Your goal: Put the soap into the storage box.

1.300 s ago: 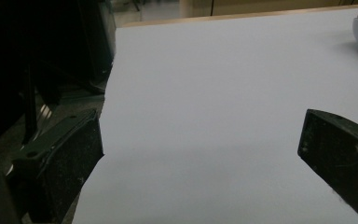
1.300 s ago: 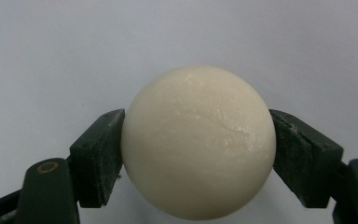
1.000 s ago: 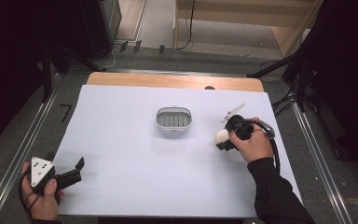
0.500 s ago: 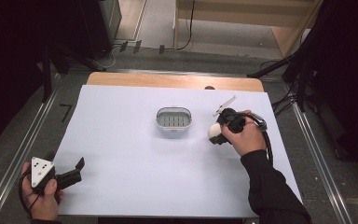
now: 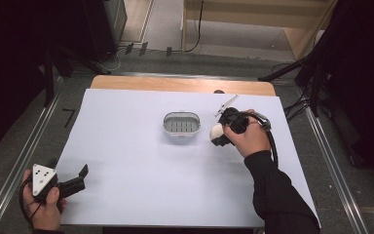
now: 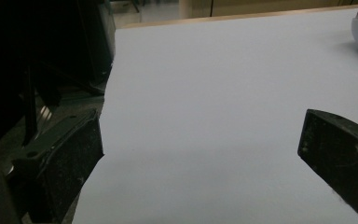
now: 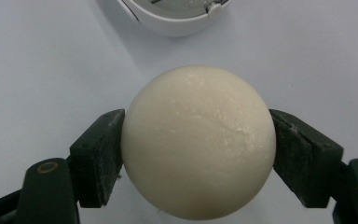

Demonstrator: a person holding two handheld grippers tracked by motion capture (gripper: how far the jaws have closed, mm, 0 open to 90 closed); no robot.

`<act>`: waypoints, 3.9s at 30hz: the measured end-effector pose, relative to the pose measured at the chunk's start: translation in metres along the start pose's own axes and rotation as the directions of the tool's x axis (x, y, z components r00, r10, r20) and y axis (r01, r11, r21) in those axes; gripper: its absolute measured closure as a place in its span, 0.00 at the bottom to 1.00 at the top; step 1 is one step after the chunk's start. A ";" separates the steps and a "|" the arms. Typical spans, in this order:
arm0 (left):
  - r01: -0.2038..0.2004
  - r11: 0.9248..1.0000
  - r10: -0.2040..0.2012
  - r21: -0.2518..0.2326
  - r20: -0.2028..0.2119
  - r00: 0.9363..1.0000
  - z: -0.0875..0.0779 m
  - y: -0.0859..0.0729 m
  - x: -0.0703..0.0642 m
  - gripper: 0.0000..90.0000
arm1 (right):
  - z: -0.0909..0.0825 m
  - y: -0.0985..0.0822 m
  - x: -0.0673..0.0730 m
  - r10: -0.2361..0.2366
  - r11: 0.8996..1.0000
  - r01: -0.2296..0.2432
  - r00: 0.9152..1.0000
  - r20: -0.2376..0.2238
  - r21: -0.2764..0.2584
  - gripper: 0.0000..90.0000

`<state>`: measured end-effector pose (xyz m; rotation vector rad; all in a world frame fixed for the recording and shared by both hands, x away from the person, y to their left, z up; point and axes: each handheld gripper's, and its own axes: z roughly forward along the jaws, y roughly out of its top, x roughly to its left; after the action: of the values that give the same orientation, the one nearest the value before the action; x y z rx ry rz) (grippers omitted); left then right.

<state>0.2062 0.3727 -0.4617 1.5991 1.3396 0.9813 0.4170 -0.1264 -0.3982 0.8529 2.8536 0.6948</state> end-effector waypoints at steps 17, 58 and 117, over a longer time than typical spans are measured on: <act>0.000 1.000 0.000 -0.004 0.001 1.000 0.000 0.000 0.000 0.00 | 0.007 0.034 0.007 -0.016 1.000 0.016 1.000 -0.020 -0.022 0.27; 0.006 1.000 -0.006 -0.012 0.008 1.000 -0.001 -0.001 0.001 0.00 | 0.030 0.087 0.017 -0.007 0.999 0.005 0.999 -0.051 -0.042 0.27; 0.007 1.000 -0.007 -0.015 0.008 1.000 -0.001 -0.001 0.000 0.00 | 0.052 0.102 0.026 0.084 0.996 -0.085 0.993 -0.078 0.001 0.26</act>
<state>0.2048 0.3734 -0.4620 1.5842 1.3287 0.9775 0.4572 -0.0157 -0.3981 0.9724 2.8980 0.7572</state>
